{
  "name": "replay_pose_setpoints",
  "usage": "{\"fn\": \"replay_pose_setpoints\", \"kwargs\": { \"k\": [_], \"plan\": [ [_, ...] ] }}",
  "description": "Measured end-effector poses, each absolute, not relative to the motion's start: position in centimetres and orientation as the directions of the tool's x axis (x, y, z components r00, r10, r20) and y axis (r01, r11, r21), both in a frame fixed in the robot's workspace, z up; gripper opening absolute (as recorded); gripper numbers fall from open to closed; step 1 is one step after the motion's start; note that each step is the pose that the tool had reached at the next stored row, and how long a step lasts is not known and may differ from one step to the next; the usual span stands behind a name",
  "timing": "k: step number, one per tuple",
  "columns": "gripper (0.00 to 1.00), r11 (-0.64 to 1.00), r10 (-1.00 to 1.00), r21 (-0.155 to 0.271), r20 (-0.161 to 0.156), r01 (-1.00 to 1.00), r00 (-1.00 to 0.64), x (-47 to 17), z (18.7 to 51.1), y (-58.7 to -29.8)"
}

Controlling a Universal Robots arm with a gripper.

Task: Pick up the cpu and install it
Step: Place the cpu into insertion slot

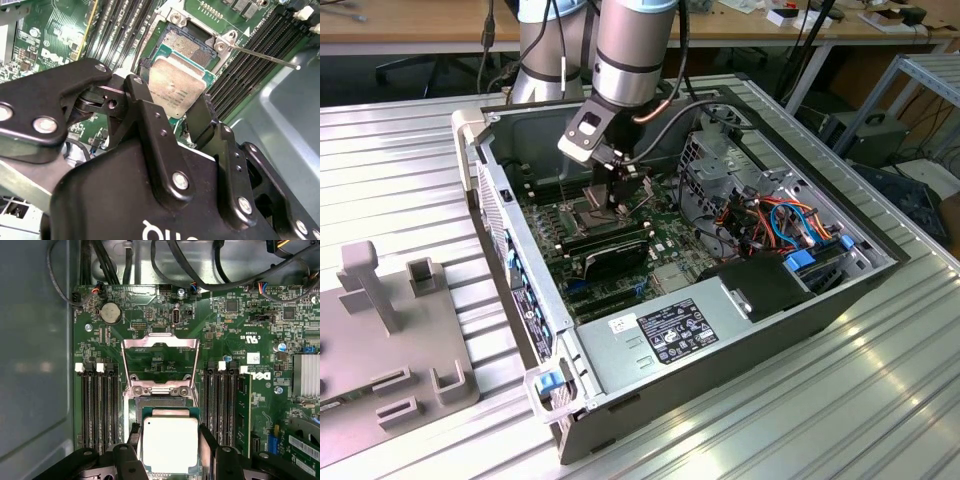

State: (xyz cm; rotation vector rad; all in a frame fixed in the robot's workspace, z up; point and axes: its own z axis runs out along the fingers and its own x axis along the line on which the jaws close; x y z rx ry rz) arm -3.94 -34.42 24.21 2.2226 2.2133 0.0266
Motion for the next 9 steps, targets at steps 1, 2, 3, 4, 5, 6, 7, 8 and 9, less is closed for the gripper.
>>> {"fn": "replay_pose_setpoints", "kwargs": {
  "k": [1,2,3,4,5,6,7,8,9],
  "plan": [
    [0.55,-0.004,1.000,0.015,0.008,1.000,0.004,-3.94,24.21,-34.42],
    [0.55,-0.004,1.000,0.015,0.009,1.000,0.004,-3.94,24.17,-34.42],
    [0.55,-0.004,1.000,0.015,0.009,1.000,0.004,-3.94,24.14,-34.42],
    [0.55,-0.004,1.000,0.015,0.009,1.000,0.004,-3.94,24.14,-34.42],
    [0.55,-0.004,1.000,0.015,0.009,1.000,0.004,-3.94,24.14,-34.42],
    [0.55,-0.004,1.000,0.015,0.009,1.000,0.004,-3.94,24.14,-34.42],
    [0.55,-0.004,1.000,0.015,0.009,1.000,0.004,-3.94,24.14,-34.42],
    [0.55,-0.004,1.000,0.015,0.009,1.000,0.004,-3.94,24.14,-34.42],
    [0.55,-0.004,1.000,0.015,0.009,1.000,0.004,-3.94,24.13,-34.42]
  ]
}}
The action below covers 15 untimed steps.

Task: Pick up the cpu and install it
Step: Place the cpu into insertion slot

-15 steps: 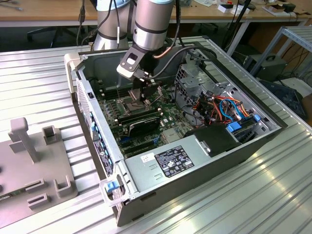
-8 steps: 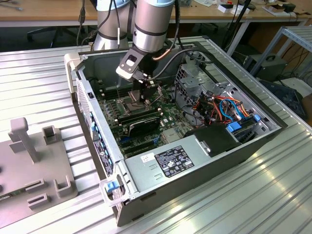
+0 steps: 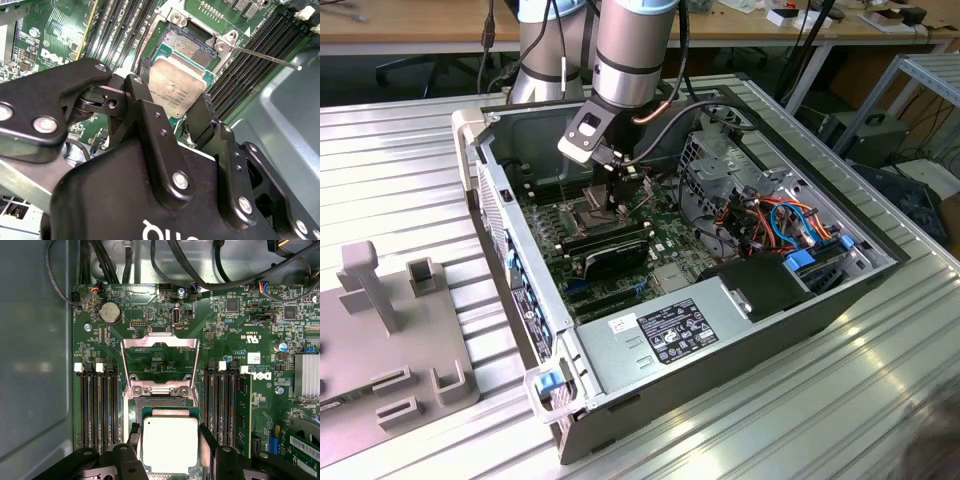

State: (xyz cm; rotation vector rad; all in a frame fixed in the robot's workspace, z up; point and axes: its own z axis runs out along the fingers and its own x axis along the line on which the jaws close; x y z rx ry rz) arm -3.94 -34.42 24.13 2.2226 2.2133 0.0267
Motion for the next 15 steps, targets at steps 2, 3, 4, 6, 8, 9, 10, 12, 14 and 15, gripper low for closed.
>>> {"fn": "replay_pose_setpoints", "kwargs": {
  "k": [2,3,4,6,8,9,10,12,14,15],
  "plan": [
    [0.55,-0.004,1.000,0.015,0.009,1.000,0.004,-3.9,24.1,-34.4],
    [0.55,-0.004,1.000,0.015,0.009,1.000,0.004,-3.9,24.1,-34.4],
    [0.55,-0.004,1.000,0.016,0.009,1.000,0.004,-3.9,24.1,-34.4],
    [0.55,-0.004,1.000,0.015,0.009,1.000,0.004,-3.9,23.8,-34.4],
    [0.55,-0.004,1.000,0.015,0.009,1.000,0.004,-3.9,23.5,-34.4],
    [0.55,-0.004,1.000,0.015,0.009,1.000,0.004,-3.9,23.4,-34.4],
    [0.55,-0.004,1.000,0.015,0.009,1.000,0.004,-3.9,23.3,-34.4],
    [0.55,0.005,1.000,0.015,0.008,1.000,-0.005,-3.9,23.1,-34.4],
    [0.55,0.028,1.000,0.015,0.009,0.999,-0.028,-3.9,23.0,-34.4],
    [0.55,0.036,0.999,0.015,0.009,0.999,-0.036,-3.9,23.0,-34.4]
  ]
}}
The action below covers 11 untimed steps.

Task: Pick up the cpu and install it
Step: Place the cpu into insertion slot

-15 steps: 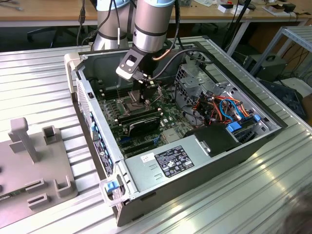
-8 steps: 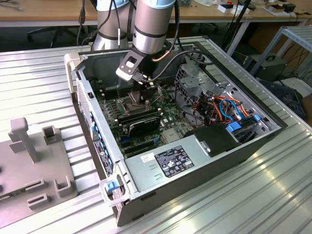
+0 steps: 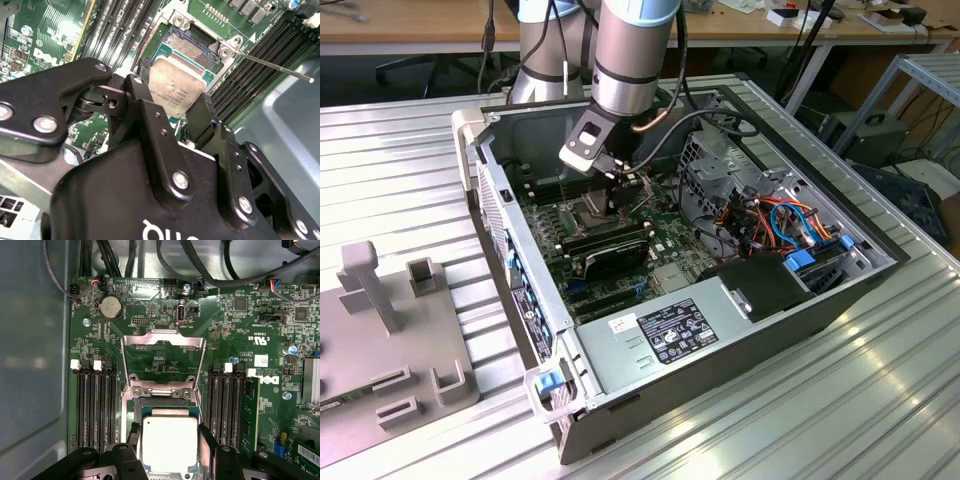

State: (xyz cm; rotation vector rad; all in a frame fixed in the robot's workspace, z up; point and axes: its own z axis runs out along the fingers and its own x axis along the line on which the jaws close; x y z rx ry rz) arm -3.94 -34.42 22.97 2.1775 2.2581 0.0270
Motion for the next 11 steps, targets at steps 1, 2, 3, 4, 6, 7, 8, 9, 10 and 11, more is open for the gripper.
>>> {"fn": "replay_pose_setpoints", "kwargs": {
  "k": [1,2,3,4,6,7,8,9,10,11],
  "plan": [
    [0.55,0.037,0.999,0.015,0.009,0.999,-0.037,-3.9,22.9,-34.4],
    [0.55,0.038,0.999,0.015,0.009,0.999,-0.038,-3.9,22.8,-34.4],
    [0.55,0.039,0.999,0.015,0.009,0.999,-0.039,-3.9,22.7,-34.4],
    [0.55,0.040,0.999,0.015,0.009,0.999,-0.040,-3.9,22.6,-34.4],
    [0.55,0.041,0.999,0.015,0.009,0.999,-0.042,-3.9,22.3,-34.4],
    [0.55,0.042,0.999,0.015,0.009,0.999,-0.042,-3.9,22.2,-34.4],
    [0.55,0.042,0.999,0.016,0.009,0.999,-0.042,-3.9,22.1,-34.4],
    [0.55,0.042,0.999,0.015,0.009,0.999,-0.043,-3.9,21.9,-34.4],
    [0.55,0.043,0.999,0.015,0.009,0.999,-0.043,-3.9,21.8,-34.4],
    [0.55,0.043,0.999,0.015,0.008,0.999,-0.043,-4.0,21.8,-34.4]
  ]
}}
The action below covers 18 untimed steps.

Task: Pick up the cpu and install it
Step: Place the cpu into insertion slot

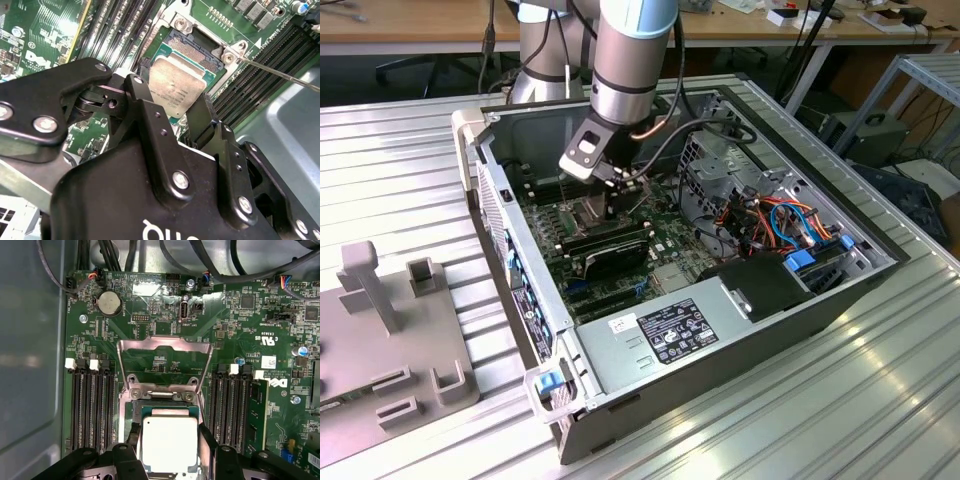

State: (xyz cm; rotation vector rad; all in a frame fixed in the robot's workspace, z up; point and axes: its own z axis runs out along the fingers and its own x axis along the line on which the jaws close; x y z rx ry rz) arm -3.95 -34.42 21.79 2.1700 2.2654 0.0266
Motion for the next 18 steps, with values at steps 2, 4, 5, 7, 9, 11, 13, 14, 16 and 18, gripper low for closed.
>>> {"fn": "replay_pose_setpoints", "kwargs": {
  "k": [2,4,5,7,9,11,13,14,16,18],
  "plan": [
    [0.55,0.043,0.999,0.015,0.008,0.999,-0.043,-3.95,21.79,-34.42],
    [0.55,0.043,0.999,0.015,0.008,0.999,-0.043,-3.95,21.78,-34.42],
    [0.55,0.043,0.999,0.015,0.008,0.999,-0.043,-3.95,21.78,-34.42],
    [0.55,0.043,0.999,0.016,0.009,0.999,-0.043,-3.96,21.76,-34.36],
    [0.55,0.043,0.999,0.015,0.008,0.999,-0.043,-3.95,21.77,-34.25],
    [0.55,0.043,0.999,0.015,0.008,0.999,-0.043,-3.95,21.78,-34.13],
    [0.55,0.043,0.999,0.015,0.008,0.999,-0.043,-3.98,21.72,-34.07],
    [0.55,0.043,0.999,0.015,0.008,0.999,-0.043,-4.01,21.68,-34.06],
    [0.55,0.043,0.999,0.015,0.008,0.999,-0.043,-4.07,21.60,-34.05],
    [0.55,0.043,0.999,0.015,0.008,0.999,-0.043,-4.16,21.52,-34.03]
  ]
}}
